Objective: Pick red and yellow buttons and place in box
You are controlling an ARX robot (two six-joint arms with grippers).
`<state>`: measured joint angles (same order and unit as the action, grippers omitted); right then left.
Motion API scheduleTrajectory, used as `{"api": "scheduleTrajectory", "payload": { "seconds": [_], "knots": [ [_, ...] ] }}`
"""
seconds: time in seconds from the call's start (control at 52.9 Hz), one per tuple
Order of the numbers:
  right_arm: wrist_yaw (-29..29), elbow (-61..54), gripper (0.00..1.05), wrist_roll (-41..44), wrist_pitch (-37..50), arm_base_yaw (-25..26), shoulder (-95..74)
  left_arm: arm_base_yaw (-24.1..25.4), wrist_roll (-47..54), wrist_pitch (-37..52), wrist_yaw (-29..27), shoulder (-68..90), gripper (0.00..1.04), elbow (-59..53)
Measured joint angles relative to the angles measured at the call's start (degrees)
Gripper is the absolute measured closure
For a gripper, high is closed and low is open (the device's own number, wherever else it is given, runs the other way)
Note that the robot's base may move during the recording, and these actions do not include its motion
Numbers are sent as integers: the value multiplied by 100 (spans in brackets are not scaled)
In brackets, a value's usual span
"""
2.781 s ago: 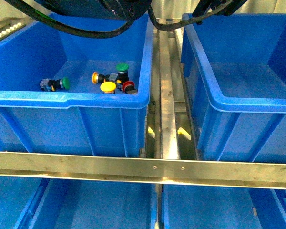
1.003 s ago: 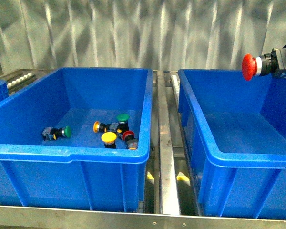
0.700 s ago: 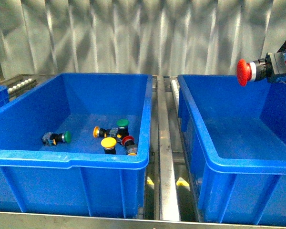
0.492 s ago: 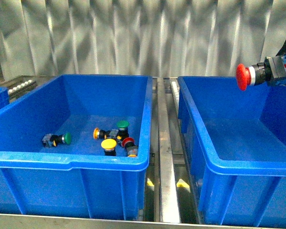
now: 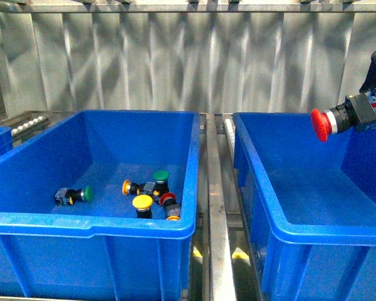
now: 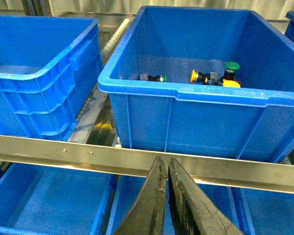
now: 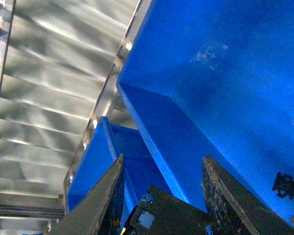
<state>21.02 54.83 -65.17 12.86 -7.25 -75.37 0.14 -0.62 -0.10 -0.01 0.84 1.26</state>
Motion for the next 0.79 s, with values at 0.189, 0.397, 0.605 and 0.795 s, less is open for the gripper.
{"api": "scheduleTrajectory", "payload": {
  "seconds": [0.189,0.397,0.605,0.795],
  "knots": [
    [81,70,65,111,2,0,0,0,0,0,0,0,82,0],
    [343,118,65,380,46,-24,0,0,0,0,0,0,45,0],
    [710,125,65,629,-170,-61,0,0,0,0,0,0,9,0],
    [704,122,65,619,-229,-15,22,0,13,0,0,0,8,0]
  ]
}}
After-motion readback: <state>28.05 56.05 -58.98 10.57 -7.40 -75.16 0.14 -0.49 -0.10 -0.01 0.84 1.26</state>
